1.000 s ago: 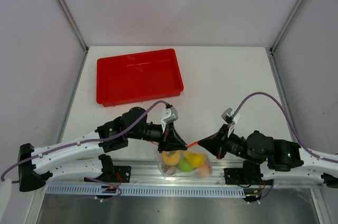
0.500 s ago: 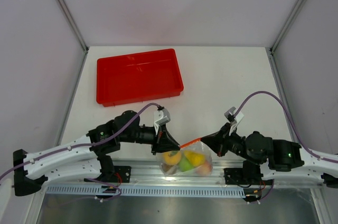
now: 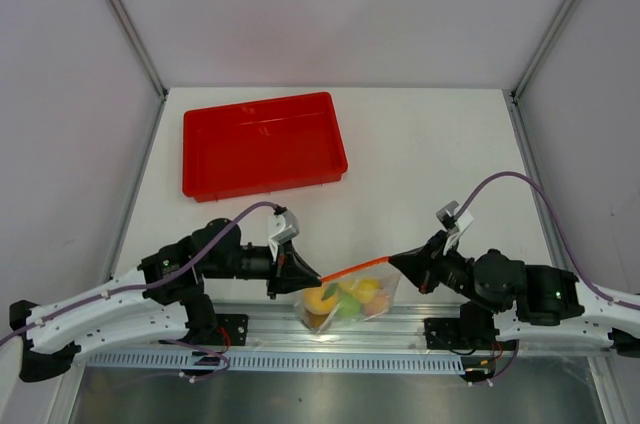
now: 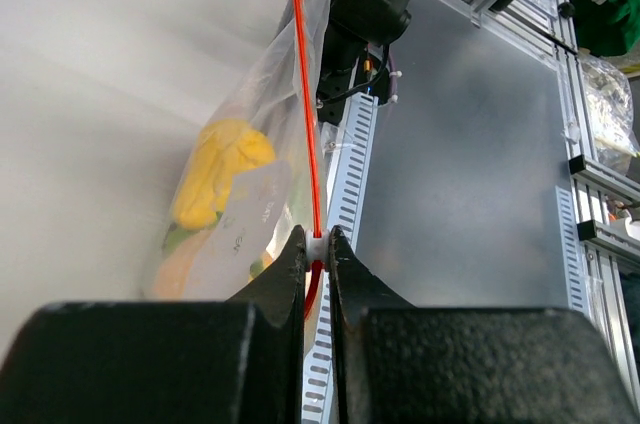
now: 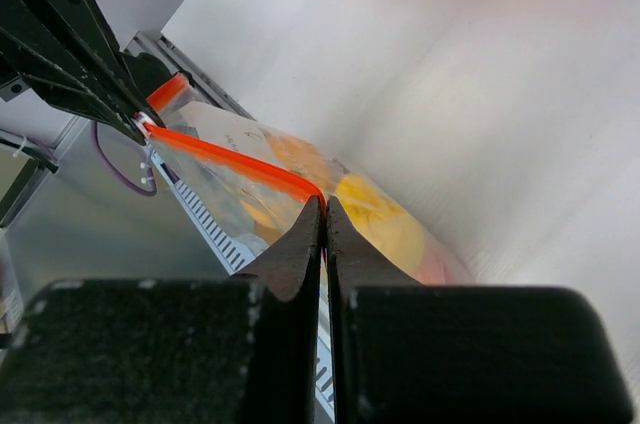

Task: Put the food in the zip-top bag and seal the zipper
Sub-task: Zip the zipper food storage bag at the center of the board.

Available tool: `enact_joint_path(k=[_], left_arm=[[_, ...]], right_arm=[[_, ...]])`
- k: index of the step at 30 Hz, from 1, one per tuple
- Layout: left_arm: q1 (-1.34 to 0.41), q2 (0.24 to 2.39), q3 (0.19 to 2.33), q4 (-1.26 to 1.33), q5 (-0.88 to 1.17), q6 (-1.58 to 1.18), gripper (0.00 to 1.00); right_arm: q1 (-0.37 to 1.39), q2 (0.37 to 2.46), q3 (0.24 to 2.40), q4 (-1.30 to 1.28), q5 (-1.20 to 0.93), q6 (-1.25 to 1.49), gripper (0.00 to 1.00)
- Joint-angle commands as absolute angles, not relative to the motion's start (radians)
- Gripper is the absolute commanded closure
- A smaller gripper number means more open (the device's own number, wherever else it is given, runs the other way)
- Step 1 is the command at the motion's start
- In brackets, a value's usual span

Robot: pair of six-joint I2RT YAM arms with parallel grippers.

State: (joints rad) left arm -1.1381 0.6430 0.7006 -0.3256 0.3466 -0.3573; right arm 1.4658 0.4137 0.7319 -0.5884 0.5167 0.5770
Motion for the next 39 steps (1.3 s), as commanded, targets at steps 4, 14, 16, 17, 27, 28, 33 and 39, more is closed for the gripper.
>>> enact_joint_path(k=[4,14,16,17,27,28,33,39], left_arm=[[-1.137,0.586,0.695,-0.416,0.324,-0.341,0.99],[-1.137,0.519,0.690,-0.489,0.281,-0.347,0.98],[-1.137,0.508,0.690,-0.511,0.267,-0.348,0.97],[-1.137,0.494,0.690,-0.517,0.264,-0.350,0.97],[-1.137,0.408,0.703,-0.626,0.190,-0.360,0.94],[-1.135,0.390,0.701,-0.626,0.190,-0.365,0.94],[-1.137,0.351,0.712,-0.656,0.150,-0.380,0.93],[-1.137,0.302,0.721,-0.676,0.109,-0.390,0.94]], right_arm=[[1.462,0.385,0.781,-0.632,0.612,0.586,1.00],[1.462,0.367,0.790,-0.650,0.629,0.586,1.00],[1.462,0.361,0.790,-0.657,0.629,0.587,1.00],[1.462,0.359,0.788,-0.660,0.630,0.588,1.00],[1.463,0.356,0.775,-0.649,0.630,0.580,1.00],[1.462,0.354,0.775,-0.649,0.629,0.577,1.00],[1.462,0.347,0.781,-0.658,0.641,0.572,1.00],[1.463,0.330,0.782,-0.670,0.647,0.575,1.00]])
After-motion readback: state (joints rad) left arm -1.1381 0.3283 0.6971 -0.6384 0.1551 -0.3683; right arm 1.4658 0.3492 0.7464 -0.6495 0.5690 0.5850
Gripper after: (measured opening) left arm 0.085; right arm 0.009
